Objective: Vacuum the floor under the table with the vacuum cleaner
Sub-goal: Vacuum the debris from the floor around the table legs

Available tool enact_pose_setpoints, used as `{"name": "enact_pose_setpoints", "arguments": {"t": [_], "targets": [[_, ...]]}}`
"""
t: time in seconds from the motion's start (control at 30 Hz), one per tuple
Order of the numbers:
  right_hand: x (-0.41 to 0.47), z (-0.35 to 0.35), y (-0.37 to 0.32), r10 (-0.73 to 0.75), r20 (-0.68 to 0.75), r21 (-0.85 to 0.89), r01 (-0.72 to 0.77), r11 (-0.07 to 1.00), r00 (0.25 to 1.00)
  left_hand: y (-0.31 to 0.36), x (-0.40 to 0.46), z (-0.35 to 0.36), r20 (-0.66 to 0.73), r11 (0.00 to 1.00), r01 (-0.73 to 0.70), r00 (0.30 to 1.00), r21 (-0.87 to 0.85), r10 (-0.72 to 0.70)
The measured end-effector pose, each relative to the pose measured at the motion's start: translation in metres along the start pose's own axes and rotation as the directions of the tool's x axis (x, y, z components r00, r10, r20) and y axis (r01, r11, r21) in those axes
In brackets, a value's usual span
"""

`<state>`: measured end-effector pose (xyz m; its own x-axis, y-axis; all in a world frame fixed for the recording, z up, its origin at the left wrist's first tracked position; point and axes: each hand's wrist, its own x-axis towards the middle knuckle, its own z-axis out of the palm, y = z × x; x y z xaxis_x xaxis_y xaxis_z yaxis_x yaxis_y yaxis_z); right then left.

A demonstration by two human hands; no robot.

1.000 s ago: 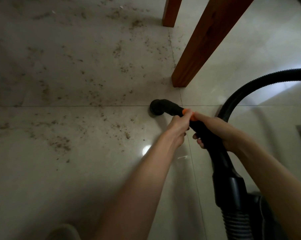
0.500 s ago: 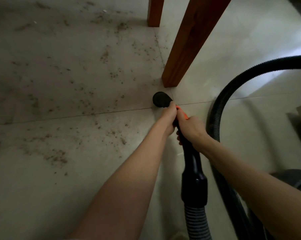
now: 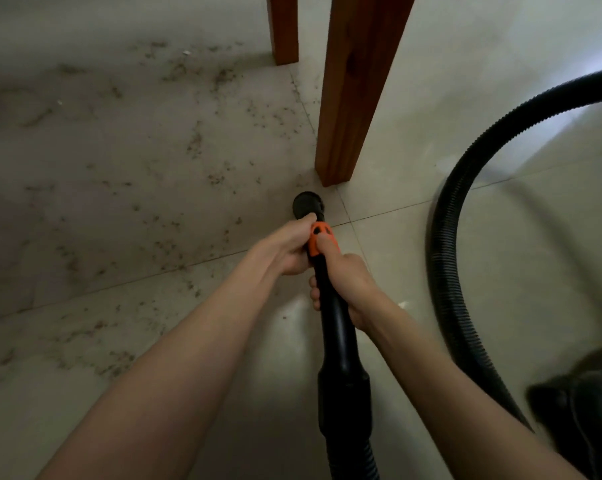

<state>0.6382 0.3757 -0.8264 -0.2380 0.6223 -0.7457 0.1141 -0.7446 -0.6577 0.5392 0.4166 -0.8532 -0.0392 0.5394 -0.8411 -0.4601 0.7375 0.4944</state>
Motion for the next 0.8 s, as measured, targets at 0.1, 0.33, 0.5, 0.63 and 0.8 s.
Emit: {"name": "enact_pose_setpoints", "arguments": {"t": [0.1,0.33,0.5,0.63,0.8], "targets": [[0.010,0.000,-0.007,-0.032,0.004,0.022,0.032,0.999,0.999,0.009,0.010,0.008,-0.046,0.998,0.011,0.999,0.064,-0.008],[0.037,0.010,-0.024,-0.027,0.070,0.038,0.024,0.999,0.997,0.034,0.023,0.004,-0.127,0.992,-0.026,0.991,0.125,0.042],[0.053,0.020,-0.038,-0.036,0.086,0.078,0.029,0.997,0.996,0.054,0.033,-0.002,-0.152,0.986,-0.067,0.984,0.150,0.090],[0.057,0.024,-0.042,-0.042,0.070,0.121,0.033,0.992,0.997,0.062,0.041,-0.002,-0.129,0.978,-0.061,0.988,0.199,0.088],[0.050,0.029,-0.026,-0.034,0.067,0.161,0.023,0.987,0.997,0.052,0.037,-0.009,-0.100,0.964,-0.040,0.993,0.264,0.069]]}}
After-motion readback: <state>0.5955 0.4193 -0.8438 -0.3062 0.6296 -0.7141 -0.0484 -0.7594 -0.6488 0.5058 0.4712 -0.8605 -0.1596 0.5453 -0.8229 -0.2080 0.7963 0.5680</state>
